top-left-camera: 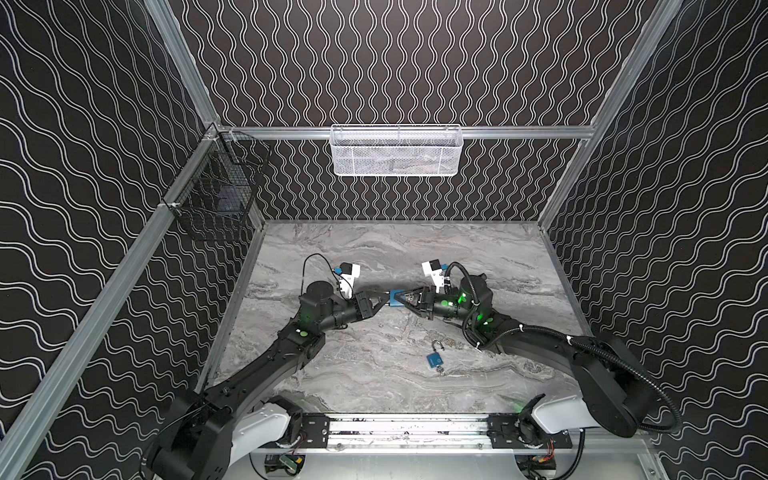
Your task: Lock with the key
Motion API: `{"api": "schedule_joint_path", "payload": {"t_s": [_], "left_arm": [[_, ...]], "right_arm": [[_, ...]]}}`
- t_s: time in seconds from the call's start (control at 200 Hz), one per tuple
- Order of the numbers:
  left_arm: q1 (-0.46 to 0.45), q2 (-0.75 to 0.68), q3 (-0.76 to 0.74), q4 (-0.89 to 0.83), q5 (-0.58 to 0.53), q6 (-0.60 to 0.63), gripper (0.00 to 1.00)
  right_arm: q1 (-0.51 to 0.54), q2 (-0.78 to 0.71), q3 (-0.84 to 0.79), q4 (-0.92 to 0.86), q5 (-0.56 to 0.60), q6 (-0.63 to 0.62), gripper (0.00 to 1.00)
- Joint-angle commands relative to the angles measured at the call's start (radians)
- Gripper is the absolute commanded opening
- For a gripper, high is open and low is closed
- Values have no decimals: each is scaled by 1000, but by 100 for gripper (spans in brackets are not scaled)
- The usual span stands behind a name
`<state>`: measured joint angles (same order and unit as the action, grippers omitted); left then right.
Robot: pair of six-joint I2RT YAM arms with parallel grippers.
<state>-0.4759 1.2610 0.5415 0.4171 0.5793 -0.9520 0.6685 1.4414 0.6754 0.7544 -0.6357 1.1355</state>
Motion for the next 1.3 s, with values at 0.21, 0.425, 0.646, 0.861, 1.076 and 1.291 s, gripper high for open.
{"api": "schedule_joint_path", "payload": {"t_s": [0.21, 0.425, 0.646, 0.861, 1.076, 1.291], "left_arm": [[1, 37, 31, 14, 15, 7, 0], [0, 42, 44, -23, -4, 19, 0], [1, 31, 46, -21, 4, 18, 0], [2, 21, 42, -14, 10, 6, 0], [3, 7, 49, -25, 14, 3, 0], [2, -6, 49, -49, 8, 12, 0]], "right_arm": [[5, -13, 8, 83, -37, -27, 0], [-1, -31, -2, 89, -12, -32, 30], [-49, -43, -79, 213, 14, 37, 49], [-67, -18, -121, 262, 19, 53, 50], [-83, 5, -151, 323, 18, 68, 44], [-95, 22, -162, 378, -8, 86, 32]]}}
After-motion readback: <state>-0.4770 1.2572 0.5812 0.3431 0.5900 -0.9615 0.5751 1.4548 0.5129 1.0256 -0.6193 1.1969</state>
